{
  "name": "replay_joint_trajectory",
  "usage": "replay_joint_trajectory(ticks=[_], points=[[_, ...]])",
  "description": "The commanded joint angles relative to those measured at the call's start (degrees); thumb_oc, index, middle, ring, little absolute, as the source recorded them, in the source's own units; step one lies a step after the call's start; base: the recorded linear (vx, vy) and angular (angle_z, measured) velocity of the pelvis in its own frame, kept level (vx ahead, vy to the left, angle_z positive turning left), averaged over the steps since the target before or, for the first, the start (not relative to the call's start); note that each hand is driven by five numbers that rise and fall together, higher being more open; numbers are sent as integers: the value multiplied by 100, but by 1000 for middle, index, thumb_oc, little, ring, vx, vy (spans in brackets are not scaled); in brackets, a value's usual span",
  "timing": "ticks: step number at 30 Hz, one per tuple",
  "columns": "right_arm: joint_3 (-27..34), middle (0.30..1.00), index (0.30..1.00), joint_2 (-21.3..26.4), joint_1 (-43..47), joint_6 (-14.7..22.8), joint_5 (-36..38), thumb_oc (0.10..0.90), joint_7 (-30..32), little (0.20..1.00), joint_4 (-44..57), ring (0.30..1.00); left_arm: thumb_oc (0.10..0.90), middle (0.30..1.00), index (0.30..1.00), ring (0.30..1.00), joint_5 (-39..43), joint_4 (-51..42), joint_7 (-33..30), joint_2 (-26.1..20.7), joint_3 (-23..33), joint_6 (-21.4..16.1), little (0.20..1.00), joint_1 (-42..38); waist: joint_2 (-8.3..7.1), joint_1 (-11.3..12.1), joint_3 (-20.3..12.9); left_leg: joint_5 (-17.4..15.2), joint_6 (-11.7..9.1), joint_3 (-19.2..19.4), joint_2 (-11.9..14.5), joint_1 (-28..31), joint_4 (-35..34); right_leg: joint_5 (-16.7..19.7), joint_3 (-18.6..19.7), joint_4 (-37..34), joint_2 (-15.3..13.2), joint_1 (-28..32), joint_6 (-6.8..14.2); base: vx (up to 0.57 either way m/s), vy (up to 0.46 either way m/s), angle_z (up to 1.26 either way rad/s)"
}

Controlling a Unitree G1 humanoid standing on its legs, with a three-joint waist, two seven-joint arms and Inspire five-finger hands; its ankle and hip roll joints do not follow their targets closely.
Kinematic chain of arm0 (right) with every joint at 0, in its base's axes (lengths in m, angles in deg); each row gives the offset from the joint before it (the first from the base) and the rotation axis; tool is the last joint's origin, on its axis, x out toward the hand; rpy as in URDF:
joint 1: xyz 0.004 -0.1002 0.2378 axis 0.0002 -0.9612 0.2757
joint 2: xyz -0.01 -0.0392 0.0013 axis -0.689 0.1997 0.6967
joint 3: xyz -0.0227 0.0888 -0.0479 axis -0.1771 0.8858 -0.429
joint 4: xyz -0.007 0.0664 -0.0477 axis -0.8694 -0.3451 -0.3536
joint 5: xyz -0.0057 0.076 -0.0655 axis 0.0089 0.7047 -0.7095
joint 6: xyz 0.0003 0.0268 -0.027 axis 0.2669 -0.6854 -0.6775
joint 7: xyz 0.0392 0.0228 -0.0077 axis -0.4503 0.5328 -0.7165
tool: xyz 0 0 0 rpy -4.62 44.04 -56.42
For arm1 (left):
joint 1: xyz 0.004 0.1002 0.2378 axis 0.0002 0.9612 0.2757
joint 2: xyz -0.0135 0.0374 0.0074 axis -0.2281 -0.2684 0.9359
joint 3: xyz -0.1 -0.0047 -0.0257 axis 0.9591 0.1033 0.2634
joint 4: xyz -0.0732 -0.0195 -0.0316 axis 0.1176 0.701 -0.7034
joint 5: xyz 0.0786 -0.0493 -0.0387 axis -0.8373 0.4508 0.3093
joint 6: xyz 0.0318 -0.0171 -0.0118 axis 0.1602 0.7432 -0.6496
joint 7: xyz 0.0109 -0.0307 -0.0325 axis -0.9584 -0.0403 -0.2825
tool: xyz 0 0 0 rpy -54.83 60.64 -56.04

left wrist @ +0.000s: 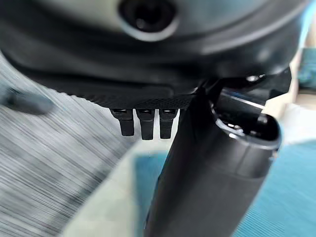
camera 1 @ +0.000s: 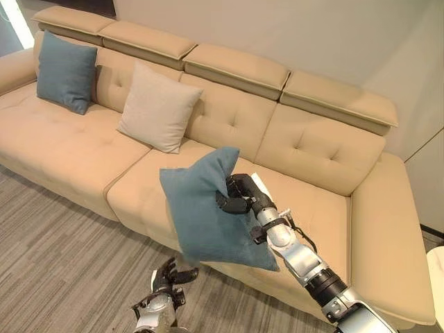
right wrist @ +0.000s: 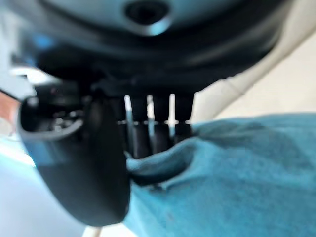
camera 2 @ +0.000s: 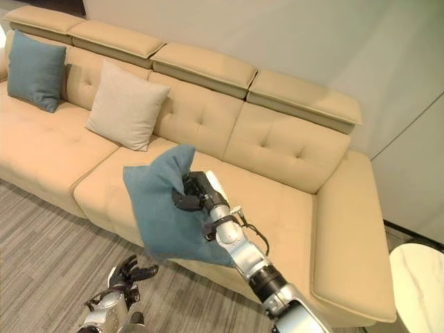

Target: Pick up all the scattered cushions and arrange them neatly on the sofa.

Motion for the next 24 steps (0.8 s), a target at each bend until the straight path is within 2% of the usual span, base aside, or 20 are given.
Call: replay_joint_trajectory(ticks=[1,4,7,9,10,11,12,14,17,24], points=[[545,300,300,-358,779,1538,474,400,186,300,375,300,800,900,900,900,615,-214,216,105,-239,-875,900,-758,159,65,-709,-768,87,-124,104,415,71,-669,-34,612,-87,5,216,0,0,0],[584,300,300,-341,621,1635,462,400,94,300,341,300,800,900,900,900,998,-301,389,192,-207,-965,900,-899,182,5,-730,-776,96,-144,88,398,79,-644,14,599,-80,-28,219,0,0,0],[601,300,300,-404,653,1596,465,400,36,300,310,300,800,900,900,900,2188,-285,900,559,-242,-764,900,-1043,244,-90,-739,-795,97,-160,83,418,93,-643,81,598,-77,-43,229,0,0,0],[639,300,300,-400,599,1570,502,400,-47,300,374,300,800,900,900,900,2639,-644,1286,635,-326,-723,900,-968,284,-154,-742,-788,112,-166,64,395,85,-601,111,566,-82,-69,238,0,0,0],[670,300,300,-371,486,1579,514,400,-101,300,432,300,753,829,829,829,2840,-894,1433,668,-353,-781,829,-912,303,-168,-713,-814,110,-173,61,429,92,-615,138,582,-82,-50,243,0,0,0],[712,300,300,-325,299,1605,478,400,-159,300,531,300,518,476,476,476,3127,-1206,1650,733,-318,-796,476,-847,313,-186,-693,-818,115,-179,56,429,94,-611,159,567,-81,-47,249,0,0,0],[756,300,300,-268,116,1634,420,400,-224,300,618,300,400,300,300,300,3255,-1374,1784,751,-285,-828,300,-783,313,-203,-701,-798,122,-194,50,400,88,-585,173,533,-78,-67,247,0,0,0],[814,300,300,-217,-168,1645,353,400,-308,300,767,300,400,300,300,300,3410,-1563,1922,790,-279,-843,300,-653,327,-222,-700,-799,123,-197,50,397,91,-581,200,512,-68,-67,250,0,0,0],[1001,300,300,-29,-817,1692,120,400,-473,300,1075,300,400,300,300,300,3746,-2379,2191,775,-359,-917,300,-349,371,-323,-646,-803,130,-201,37,402,98,-571,276,503,-67,-107,258,-29,-13,-11],[1288,300,300,181,-1433,1613,-39,400,-603,300,1269,300,400,300,300,300,3606,-3222,2288,459,-450,-957,300,-148,458,-467,-606,-812,144,-181,-6,395,109,-532,372,483,-81,-147,278,-24,0,-7]])
